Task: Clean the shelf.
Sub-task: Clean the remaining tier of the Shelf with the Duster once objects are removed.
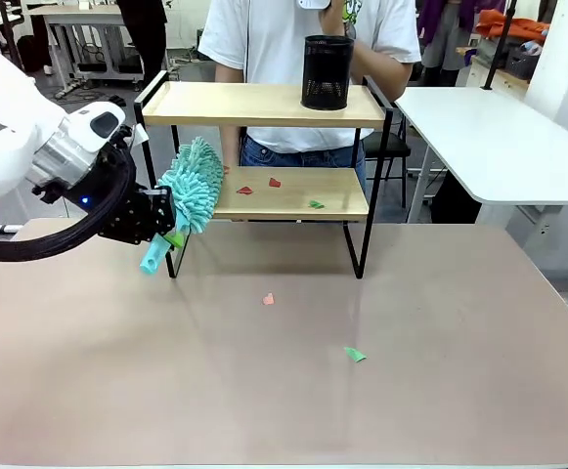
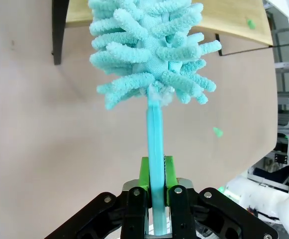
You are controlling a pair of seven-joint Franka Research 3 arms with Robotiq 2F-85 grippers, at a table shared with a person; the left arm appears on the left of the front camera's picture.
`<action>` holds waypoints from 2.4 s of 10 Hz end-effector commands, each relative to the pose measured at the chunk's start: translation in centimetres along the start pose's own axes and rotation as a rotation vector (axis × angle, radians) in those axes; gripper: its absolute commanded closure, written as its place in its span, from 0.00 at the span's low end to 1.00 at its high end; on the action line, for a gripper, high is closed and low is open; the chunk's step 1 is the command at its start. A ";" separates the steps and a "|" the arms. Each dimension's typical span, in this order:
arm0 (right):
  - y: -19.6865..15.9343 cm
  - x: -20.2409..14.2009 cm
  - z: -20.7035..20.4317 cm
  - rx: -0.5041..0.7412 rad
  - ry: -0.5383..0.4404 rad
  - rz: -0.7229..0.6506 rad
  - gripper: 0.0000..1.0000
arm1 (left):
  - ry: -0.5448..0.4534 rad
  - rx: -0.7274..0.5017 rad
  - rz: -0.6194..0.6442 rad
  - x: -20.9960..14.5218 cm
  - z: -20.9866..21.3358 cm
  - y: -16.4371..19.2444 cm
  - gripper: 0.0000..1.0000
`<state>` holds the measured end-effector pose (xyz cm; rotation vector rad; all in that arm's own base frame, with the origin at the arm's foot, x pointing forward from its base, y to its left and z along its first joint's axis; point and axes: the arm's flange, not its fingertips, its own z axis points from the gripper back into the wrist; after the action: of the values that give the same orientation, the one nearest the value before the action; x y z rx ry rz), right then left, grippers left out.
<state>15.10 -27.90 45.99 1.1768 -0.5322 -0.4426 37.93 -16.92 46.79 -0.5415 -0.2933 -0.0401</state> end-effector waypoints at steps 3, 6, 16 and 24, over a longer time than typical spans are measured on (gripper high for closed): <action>0.2 0.1 0.0 0.020 -0.010 0.028 0.00 | 0.032 -0.014 0.008 1.1 0.0 -1.0 1.00; 0.2 0.1 0.0 0.020 -0.010 0.028 0.00 | 0.147 -0.051 -0.083 1.3 -0.6 -1.9 1.00; 0.2 0.1 0.0 0.020 -0.010 0.028 0.00 | 0.646 -0.235 -0.764 -2.1 -0.2 -4.8 1.00; 0.2 0.1 0.0 0.020 -0.010 0.028 0.00 | 0.674 -0.312 -0.712 -1.8 4.5 -1.7 1.00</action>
<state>15.10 -27.90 45.99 1.1770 -0.5322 -0.4422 35.13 -18.86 48.95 -0.6240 0.1816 -0.9450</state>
